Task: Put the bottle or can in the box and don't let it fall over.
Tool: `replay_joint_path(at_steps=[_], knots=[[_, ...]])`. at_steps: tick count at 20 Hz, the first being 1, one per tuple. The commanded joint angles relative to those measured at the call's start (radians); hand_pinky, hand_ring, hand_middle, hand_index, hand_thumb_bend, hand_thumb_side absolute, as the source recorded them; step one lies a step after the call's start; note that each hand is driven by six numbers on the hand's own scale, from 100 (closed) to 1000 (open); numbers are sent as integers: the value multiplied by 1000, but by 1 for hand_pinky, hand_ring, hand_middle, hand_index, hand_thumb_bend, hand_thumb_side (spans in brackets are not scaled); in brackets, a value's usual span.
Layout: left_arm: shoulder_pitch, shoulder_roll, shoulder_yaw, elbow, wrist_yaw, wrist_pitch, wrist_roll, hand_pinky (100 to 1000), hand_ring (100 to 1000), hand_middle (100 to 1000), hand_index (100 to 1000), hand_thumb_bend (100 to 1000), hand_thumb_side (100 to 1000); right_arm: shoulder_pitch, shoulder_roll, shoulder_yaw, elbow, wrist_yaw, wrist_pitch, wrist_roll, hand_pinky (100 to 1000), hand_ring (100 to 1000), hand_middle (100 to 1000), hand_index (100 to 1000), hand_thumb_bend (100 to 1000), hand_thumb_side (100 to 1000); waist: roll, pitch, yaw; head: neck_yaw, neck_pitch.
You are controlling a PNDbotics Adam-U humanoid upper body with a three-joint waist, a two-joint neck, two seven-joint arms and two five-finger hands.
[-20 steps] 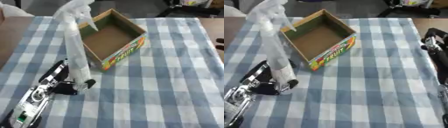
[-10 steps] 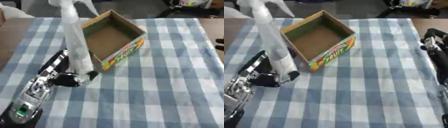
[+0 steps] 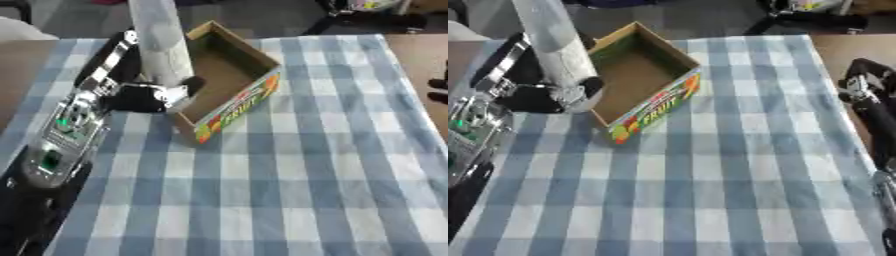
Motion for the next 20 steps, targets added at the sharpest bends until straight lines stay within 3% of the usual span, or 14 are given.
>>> replay_joint_path(at_steps=[1,8,17,19,20], knots=[[-72,39,30,49,-8,-6,29,882,532,634,455,436,100,-18,-21,0,-25,-4,-2,5,749,754,891,773,138,513,0,-10,-9,10,-18],[-214,49,69,271,-71,-37,98,880,528,628,460,425,100,-40,-18,11,-31,-6,0,15,749,753,891,773,136,517,6,17,-49,49,-58],[-312,7,124,533,-151,-94,194,883,522,621,483,412,100,-69,-11,24,-37,-7,4,28,749,753,891,772,134,522,14,50,-91,87,-96],[-322,4,130,561,-164,-107,207,885,528,637,585,519,100,-71,-11,25,-37,-7,4,29,748,753,891,772,133,523,17,55,-97,91,-99],[-324,3,132,569,-171,-116,210,889,537,657,690,669,193,-72,-10,26,-37,-8,4,30,748,753,891,772,133,524,18,57,-99,92,-100]])
